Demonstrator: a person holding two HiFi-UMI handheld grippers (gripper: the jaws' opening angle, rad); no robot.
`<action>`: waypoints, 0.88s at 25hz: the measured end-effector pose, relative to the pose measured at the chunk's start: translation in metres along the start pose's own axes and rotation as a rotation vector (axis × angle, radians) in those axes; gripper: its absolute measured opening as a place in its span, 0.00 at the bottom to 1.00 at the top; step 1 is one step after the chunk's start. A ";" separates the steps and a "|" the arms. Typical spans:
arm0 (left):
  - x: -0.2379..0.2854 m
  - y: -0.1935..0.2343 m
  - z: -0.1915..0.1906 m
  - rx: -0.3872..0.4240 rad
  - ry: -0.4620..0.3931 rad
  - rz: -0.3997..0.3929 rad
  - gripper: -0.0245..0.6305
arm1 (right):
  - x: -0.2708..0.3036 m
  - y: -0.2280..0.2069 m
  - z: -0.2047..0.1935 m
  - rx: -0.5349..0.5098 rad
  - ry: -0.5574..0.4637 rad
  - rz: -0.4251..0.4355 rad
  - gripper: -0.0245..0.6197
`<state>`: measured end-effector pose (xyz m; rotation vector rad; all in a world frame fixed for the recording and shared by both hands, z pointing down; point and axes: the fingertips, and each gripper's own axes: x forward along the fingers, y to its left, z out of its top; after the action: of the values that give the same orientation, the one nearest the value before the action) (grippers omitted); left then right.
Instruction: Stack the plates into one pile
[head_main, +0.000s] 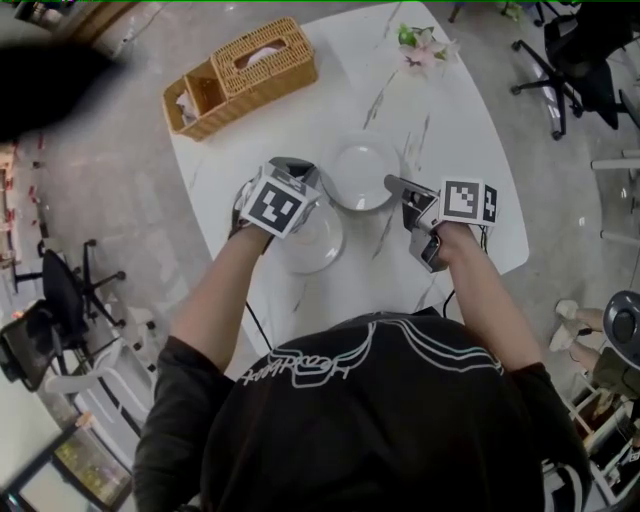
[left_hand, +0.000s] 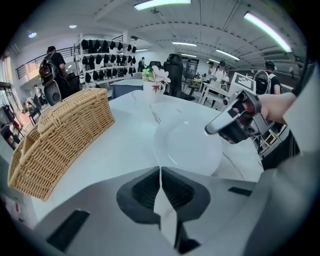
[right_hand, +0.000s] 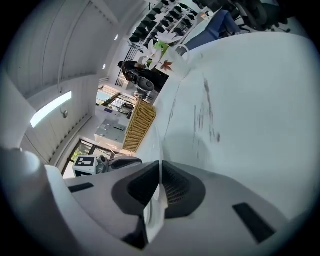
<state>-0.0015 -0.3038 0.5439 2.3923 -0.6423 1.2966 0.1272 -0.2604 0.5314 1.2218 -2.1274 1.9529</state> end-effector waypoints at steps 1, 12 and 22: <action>-0.007 0.001 -0.001 -0.006 -0.015 0.011 0.09 | -0.001 0.001 0.000 0.008 -0.012 0.000 0.10; -0.097 -0.014 -0.035 -0.141 -0.176 0.106 0.09 | -0.019 0.040 -0.003 0.007 -0.122 0.067 0.10; -0.164 -0.032 -0.067 -0.308 -0.380 0.150 0.09 | -0.026 0.091 -0.047 -0.057 -0.111 0.131 0.10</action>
<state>-0.1092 -0.2066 0.4366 2.3761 -1.0610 0.7254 0.0749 -0.2139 0.4526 1.2395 -2.3565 1.8991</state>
